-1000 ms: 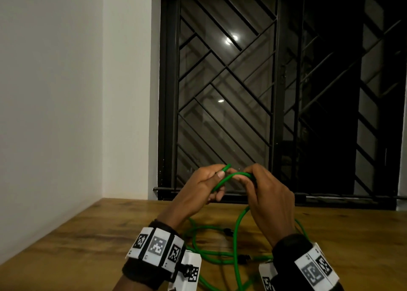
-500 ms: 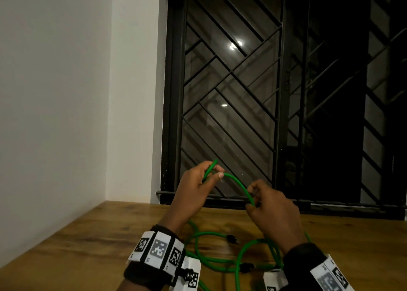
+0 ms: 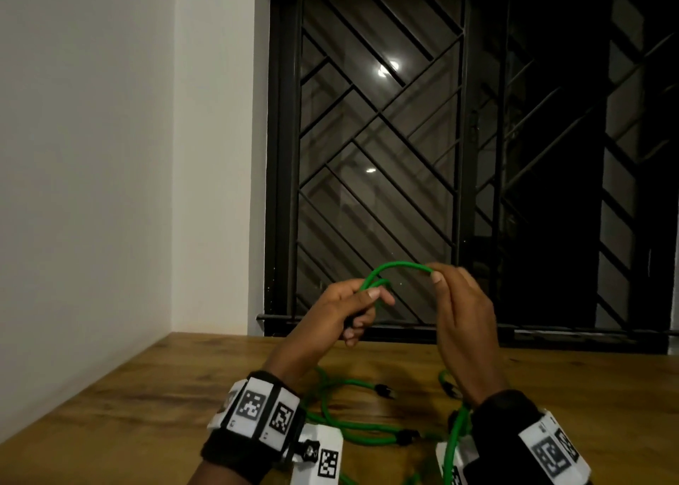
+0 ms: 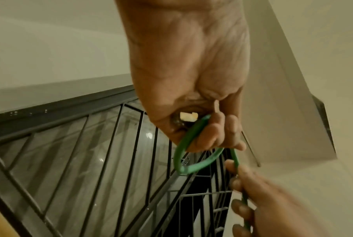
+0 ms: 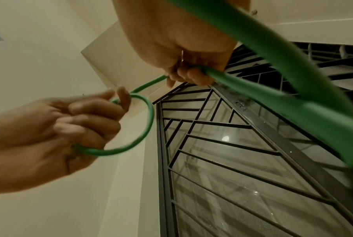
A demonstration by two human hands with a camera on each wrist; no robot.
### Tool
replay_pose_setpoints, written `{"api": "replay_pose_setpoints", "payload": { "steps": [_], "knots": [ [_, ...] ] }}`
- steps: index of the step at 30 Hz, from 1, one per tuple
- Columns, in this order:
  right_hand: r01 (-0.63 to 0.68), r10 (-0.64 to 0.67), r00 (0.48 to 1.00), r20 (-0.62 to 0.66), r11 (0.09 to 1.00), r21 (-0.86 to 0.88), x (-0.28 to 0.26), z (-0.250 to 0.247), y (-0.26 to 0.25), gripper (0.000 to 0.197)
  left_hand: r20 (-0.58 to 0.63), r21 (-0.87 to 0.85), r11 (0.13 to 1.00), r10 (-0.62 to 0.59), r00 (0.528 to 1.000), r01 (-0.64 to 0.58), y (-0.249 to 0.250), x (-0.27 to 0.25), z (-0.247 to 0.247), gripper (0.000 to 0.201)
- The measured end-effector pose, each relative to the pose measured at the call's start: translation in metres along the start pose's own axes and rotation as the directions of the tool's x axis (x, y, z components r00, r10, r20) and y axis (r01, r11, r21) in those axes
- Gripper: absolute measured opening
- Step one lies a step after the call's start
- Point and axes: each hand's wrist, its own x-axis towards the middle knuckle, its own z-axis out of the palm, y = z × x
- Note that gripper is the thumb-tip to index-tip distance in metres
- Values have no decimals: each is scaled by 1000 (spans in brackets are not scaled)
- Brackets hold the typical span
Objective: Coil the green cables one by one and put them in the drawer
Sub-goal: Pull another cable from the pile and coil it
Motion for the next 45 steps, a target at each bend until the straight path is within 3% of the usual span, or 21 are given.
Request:
{"api": "replay_pose_setpoints", "payload": {
  "steps": [4, 9, 13, 17, 21, 25, 29, 33, 37, 39, 41, 45],
  "knots": [
    [-112, 91, 981, -174, 987, -117, -1, -5, 9, 22, 180, -257, 966, 12, 984, 36, 9, -3, 10, 22],
    [-179, 166, 944, -286, 984, -19, 0, -7, 8, 24, 266, -312, 941, -45, 963, 130, 14, -8, 12, 32],
    [-196, 205, 929, -308, 979, 59, 1, -7, 6, 24, 278, -364, 923, -25, 960, 129, 14, -8, 17, 33],
    [-235, 223, 959, -175, 970, -53, -3, -2, 12, 36, 341, -456, 874, -1, 940, 166, 15, -10, 17, 30],
    [-296, 336, 936, 102, 913, -282, -9, 5, 20, 54, 335, -627, 755, 38, 941, 192, 12, -7, 14, 29],
    [-238, 280, 905, 320, 957, -165, -13, 20, 19, 54, 135, -757, 651, 73, 988, 55, 5, -1, 6, 32],
    [-156, 193, 844, 501, 981, -115, -21, 28, 15, 41, -105, -782, 611, 71, 992, -127, 6, 2, -7, 39],
    [-81, 108, 775, 623, 994, -73, -26, 35, 10, 42, -335, -680, 681, 41, 941, -272, 5, 3, -16, 32],
    [2, 35, 756, 654, 998, -56, -27, 35, 1, 30, -430, -447, 847, 79, 899, -288, -2, 5, -20, 26],
    [10, 24, 748, 663, 999, -48, -26, 31, -3, 22, -407, -239, 936, 144, 902, -257, -4, 6, -17, 23],
    [26, 9, 736, 676, 999, -41, -25, 30, -6, 19, -350, 51, 971, 238, 906, -235, -7, 7, -11, 20],
    [20, 37, 724, 689, 997, -75, -26, 29, -6, 26, -203, 480, 848, 356, 912, -224, -19, 8, -3, 22]
  ]
}}
